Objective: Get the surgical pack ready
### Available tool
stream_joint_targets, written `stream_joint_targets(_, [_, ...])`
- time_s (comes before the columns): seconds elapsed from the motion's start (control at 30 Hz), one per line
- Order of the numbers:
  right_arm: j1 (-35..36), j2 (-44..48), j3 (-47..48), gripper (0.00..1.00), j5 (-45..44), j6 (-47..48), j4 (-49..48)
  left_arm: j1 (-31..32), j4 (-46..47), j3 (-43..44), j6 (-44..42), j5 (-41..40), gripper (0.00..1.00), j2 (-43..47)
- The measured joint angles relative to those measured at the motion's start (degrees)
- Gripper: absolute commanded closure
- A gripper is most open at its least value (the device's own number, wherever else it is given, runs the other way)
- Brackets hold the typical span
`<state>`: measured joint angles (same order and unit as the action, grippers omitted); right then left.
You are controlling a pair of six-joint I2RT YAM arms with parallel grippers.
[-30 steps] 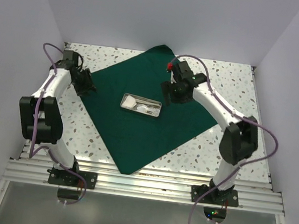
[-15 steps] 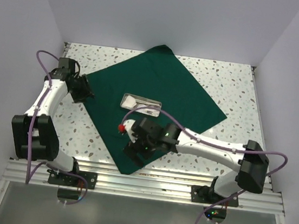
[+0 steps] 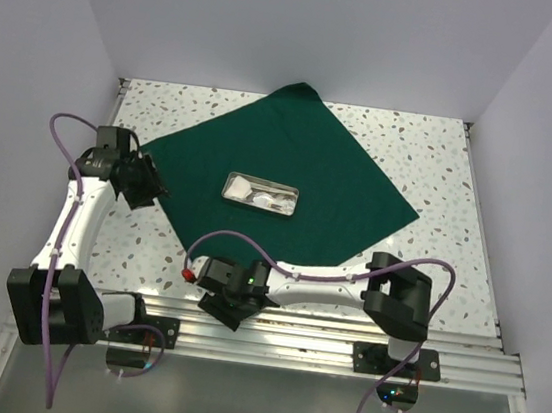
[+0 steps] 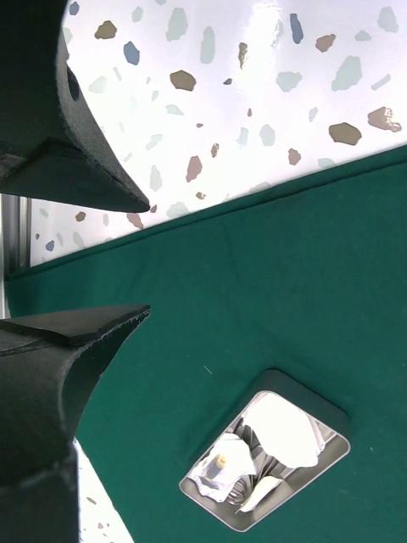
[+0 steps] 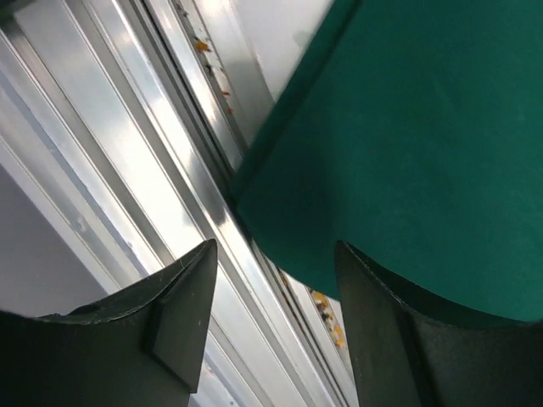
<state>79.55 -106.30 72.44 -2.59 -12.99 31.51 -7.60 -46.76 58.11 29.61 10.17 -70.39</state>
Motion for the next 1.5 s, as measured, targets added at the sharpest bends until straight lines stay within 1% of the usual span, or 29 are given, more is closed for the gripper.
stream_joint_targets(0.2, [1.9,-2.3,0.6,0.49,-2.3,-0.1,-1.8,-0.3,-1.0,-0.7,0.0,0.0,0.48,1.0])
stream_joint_targets(0.3, [1.9,-3.7,0.7,0.51,-2.7,-0.6,-2.2,-0.3,-1.2,-0.8,0.0,0.0,0.48,1.0])
stream_joint_targets(0.43, [2.2,-4.1,0.9,0.51,-2.9,-1.0,-2.4,-0.3,-1.1,-0.8,0.0,0.0,0.48,1.0])
stream_joint_targets(0.6, [2.2,-4.0,0.9,0.49,-3.0,-1.4,-2.2,-0.3,-1.1,-0.8,0.0,0.0,0.48,1.0])
stream_joint_targets(0.87, [2.1,-1.4,2.1,0.47,-6.7,-1.8,-0.7,-0.3,-0.9,-2.3,0.0,0.4,0.48,1.3])
stream_joint_targets(1.03, [1.9,-1.4,3.3,0.47,-6.9,-1.8,-0.9,-0.3,-0.9,-2.7,0.0,0.8,0.48,1.4])
stream_joint_targets(1.27, [1.9,-6.1,3.5,0.48,-7.3,-1.6,-1.9,-0.3,-0.9,-2.7,0.0,1.1,0.48,1.4])
stream_joint_targets(1.37, [2.0,-6.4,3.8,0.53,-7.5,-1.6,-2.6,-0.3,-0.9,-2.7,0.0,1.1,0.48,1.4])
stream_joint_targets(1.4, [2.0,-6.4,3.8,0.60,-7.9,-1.6,-2.6,-0.3,-0.9,-2.7,0.0,1.2,0.48,1.4])
stream_joint_targets(1.47, [2.0,-6.5,3.8,0.68,-8.9,-1.5,-2.6,-0.3,-0.9,-2.7,0.0,1.2,0.48,1.4])
stream_joint_targets(1.5, [2.0,-6.5,3.8,0.77,-9.6,-1.6,-2.5,-0.3,-0.9,-2.7,0.0,1.1,0.48,1.4])
